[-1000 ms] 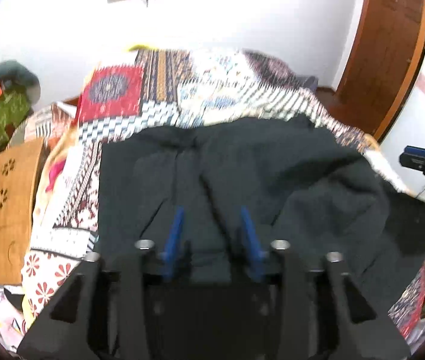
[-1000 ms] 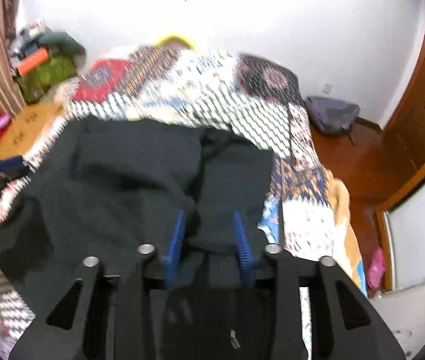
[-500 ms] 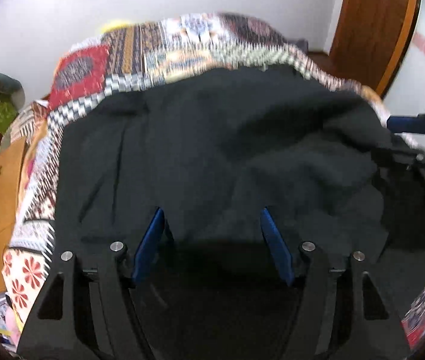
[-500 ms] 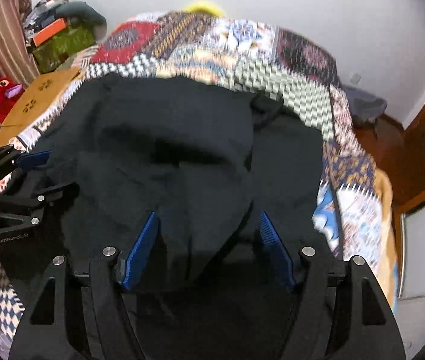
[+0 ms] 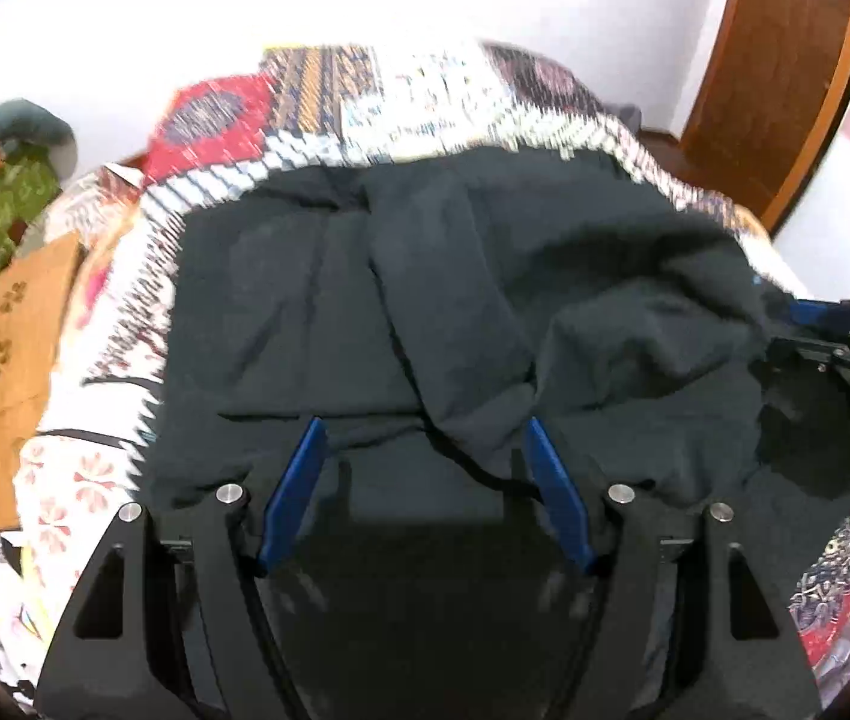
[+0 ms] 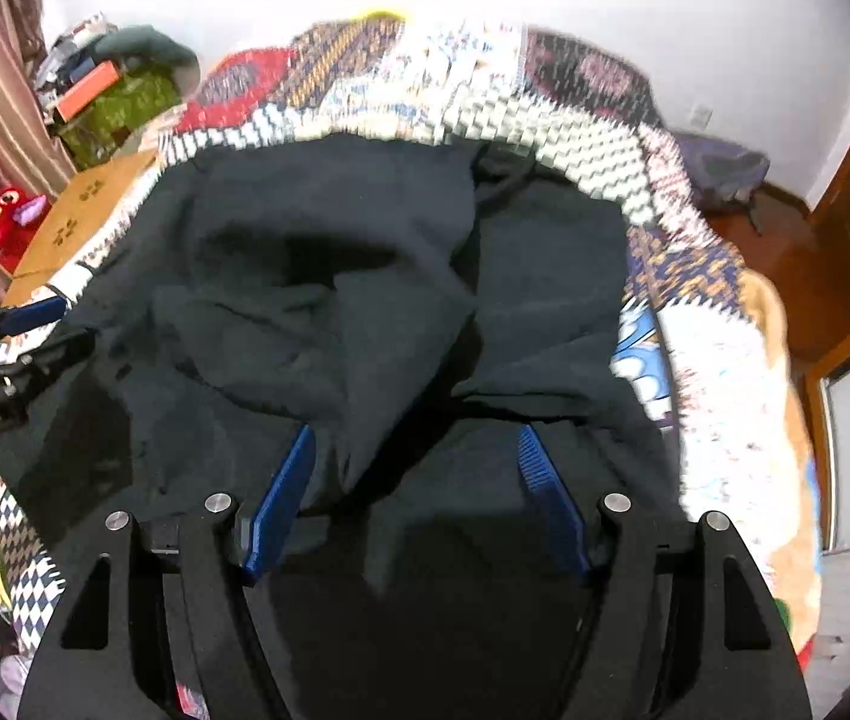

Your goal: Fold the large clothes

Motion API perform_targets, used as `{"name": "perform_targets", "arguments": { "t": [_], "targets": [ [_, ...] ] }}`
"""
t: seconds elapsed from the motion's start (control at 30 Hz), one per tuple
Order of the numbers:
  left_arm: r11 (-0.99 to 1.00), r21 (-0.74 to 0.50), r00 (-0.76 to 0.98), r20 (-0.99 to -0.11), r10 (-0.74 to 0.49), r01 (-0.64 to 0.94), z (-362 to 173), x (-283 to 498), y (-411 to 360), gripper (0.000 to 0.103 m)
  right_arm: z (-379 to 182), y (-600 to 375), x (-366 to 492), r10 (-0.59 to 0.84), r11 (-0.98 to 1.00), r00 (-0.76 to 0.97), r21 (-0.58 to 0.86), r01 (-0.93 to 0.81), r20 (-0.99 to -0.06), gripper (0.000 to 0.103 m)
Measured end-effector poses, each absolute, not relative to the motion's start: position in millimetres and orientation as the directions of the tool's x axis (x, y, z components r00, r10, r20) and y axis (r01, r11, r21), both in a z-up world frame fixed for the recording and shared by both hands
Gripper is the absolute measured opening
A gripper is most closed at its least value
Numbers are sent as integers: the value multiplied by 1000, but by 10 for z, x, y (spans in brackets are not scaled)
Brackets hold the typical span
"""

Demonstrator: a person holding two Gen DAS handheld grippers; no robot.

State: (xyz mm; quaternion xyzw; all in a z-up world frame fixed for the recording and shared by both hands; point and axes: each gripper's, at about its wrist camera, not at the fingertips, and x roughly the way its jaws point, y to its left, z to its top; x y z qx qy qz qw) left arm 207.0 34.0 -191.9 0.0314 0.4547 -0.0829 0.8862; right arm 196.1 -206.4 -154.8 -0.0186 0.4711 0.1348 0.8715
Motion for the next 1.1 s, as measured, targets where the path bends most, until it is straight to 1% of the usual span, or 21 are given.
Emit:
{"name": "perform_targets", "arguments": {
  "t": [0.07, 0.2, 0.27, 0.33, 0.47, 0.63, 0.73, 0.8, 0.87, 0.97, 1.1],
  "targets": [
    [987, -13, 612, -783, -111, 162, -1749, 1966, 419, 68, -1400, -2144, 1864, 221, 965, 559, 94, -246, -800, 66],
    [992, -38, 666, -738, -112, 124, -1446, 1765, 656, 68, -1166, -2334, 1694, 213, 972, 618, 96, -217, -757, 66],
    [995, -42, 688, -720, -93, 90, -1342, 1651, 805, 71, -1081, -2446, 1600, 199, 975, 642, 84, -206, -740, 66],
    [998, -46, 702, -709, -67, 48, -1280, 1548, 981, 73, -1028, -2563, 1517, 173, 980, 660, 64, -187, -731, 66],
    [999, -30, 698, -716, -10, -16, -1286, 1407, 1283, 73, -1011, -2806, 1375, 103, 991, 677, 18, -131, -729, 67],
    [998, -38, 629, -778, 4, -54, -1527, 1272, 1605, 74, -1137, -3044, 1280, 81, 995, 642, 26, -95, -763, 67],
    [997, -20, 581, -814, 30, -80, -1764, 1187, 1722, 74, -1297, -3159, 1330, 77, 997, 605, 43, -71, -792, 66],
    [992, -15, 548, -835, 57, -125, -1956, 1110, 1799, 74, -1401, -3233, 1378, 82, 997, 578, 68, -46, -812, 67],
    [985, -53, 517, -855, 39, -163, -2141, 1069, 1887, 74, -1504, -3310, 1424, 120, 992, 551, 124, -29, -826, 67],
    [968, -136, 468, -883, -22, -211, -2399, 1028, 1988, 74, -1631, -3401, 1448, 201, 972, 519, 234, -3, -831, 67],
    [953, -190, 456, -888, -63, -238, -2575, 1007, 1991, 74, -1666, -3417, 1392, 305, 937, 519, 349, -13, -799, 67]
  ]
}}
